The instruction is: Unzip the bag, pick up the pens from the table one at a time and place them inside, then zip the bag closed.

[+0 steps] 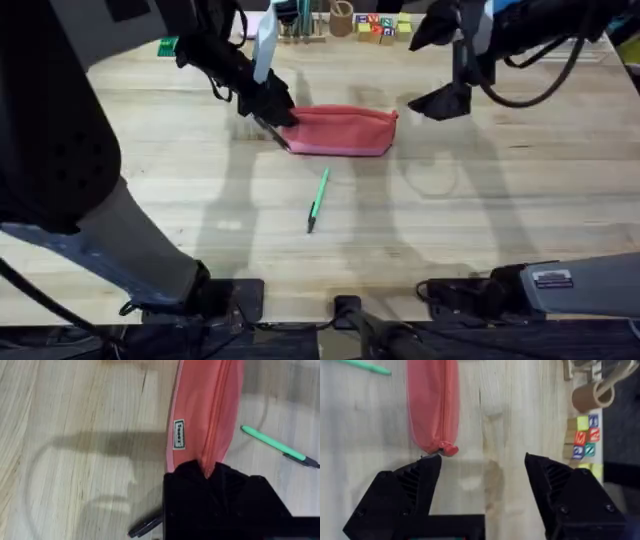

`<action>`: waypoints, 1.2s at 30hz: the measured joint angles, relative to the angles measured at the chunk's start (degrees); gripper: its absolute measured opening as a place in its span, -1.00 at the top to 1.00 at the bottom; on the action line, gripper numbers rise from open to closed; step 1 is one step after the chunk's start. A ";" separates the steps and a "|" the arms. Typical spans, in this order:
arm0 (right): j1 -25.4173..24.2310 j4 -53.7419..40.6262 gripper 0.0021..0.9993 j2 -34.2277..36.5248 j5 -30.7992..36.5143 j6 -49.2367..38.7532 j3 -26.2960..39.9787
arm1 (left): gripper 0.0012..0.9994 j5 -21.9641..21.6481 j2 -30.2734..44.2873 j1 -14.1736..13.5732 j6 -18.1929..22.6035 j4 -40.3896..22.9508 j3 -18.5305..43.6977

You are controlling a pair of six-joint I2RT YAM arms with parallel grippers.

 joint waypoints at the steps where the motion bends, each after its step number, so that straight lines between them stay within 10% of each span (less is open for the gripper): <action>1: 0.00 0.00 -0.99 0.00 0.00 -1.69 0.00 | 0.92 0.00 -0.01 0.00 0.00 0.00 0.00; 14: 0.00 0.17 -0.99 0.15 0.00 -25.13 0.00 | 0.92 0.00 -0.01 0.00 -0.02 0.00 0.00; 36: 0.22 -4.81 -0.99 3.89 -0.03 -28.97 0.11 | 0.92 0.00 0.00 0.00 -0.02 0.00 0.00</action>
